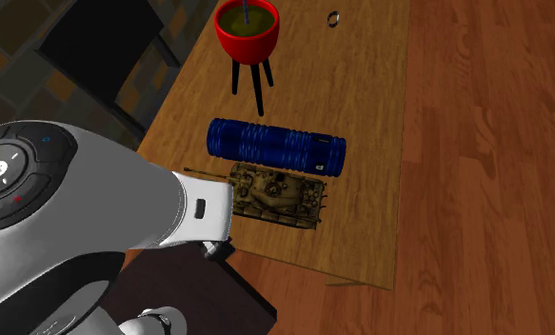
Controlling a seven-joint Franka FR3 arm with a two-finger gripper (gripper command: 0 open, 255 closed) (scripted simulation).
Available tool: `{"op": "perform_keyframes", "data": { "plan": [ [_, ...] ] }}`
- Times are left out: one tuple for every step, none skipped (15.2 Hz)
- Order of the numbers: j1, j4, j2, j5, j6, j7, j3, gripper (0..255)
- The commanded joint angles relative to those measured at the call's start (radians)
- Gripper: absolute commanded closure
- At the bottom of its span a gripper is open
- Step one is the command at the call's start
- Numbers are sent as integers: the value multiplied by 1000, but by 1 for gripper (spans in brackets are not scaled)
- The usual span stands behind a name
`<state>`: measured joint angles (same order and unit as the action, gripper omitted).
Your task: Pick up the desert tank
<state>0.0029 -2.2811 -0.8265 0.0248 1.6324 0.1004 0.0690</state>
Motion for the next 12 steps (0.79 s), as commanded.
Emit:
{"op": "perform_keyframes", "data": {
  "plan": [
    [0, 0, 0, 0, 0, 0, 0, 0],
    [-19, -1, 24, -13, 14, 84, -36, 0],
    [-40, 1, 52, -26, 27, 167, -72, 0],
    [-60, 7, 82, -38, 39, 250, -107, 0],
    [-80, 16, 115, -49, 51, 333, -140, 0],
    [-100, 28, 151, -58, 61, 415, -173, 0],
    [-120, 42, 188, -65, 71, 498, -204, 0],
    [-139, 59, 228, -71, 79, 580, -233, 0],
    [-160, 79, 269, -75, 87, 662, -261, 0],
    [-180, 100, 312, -77, 93, 743, -287, 0],
    [-199, 123, 355, -78, 99, 825, -312, 0],
    [-218, 147, 400, -76, 104, 906, -334, 0]
  ]
}}
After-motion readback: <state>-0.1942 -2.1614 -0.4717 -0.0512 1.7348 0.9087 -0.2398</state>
